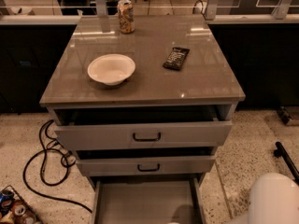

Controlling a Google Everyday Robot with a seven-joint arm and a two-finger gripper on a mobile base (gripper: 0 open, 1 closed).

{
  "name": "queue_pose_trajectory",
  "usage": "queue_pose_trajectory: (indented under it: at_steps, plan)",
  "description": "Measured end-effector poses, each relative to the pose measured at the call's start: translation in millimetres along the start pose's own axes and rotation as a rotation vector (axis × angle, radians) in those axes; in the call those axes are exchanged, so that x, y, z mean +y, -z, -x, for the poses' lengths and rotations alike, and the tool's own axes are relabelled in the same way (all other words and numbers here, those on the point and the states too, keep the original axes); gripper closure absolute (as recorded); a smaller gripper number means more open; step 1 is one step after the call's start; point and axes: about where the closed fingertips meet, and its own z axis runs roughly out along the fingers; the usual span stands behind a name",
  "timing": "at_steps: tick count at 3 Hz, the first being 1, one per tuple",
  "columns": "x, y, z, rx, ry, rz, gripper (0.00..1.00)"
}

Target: Close bottom drawer

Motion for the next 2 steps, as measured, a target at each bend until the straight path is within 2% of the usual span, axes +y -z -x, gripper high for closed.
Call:
queue_pose_trajectory:
  at_steps: [1,2]
  plan:
    - [-1,-10,1,0.065,0.025,0.011,1.00]
    - [-17,-16,-3,0.130,0.047,-0.002,1.00]
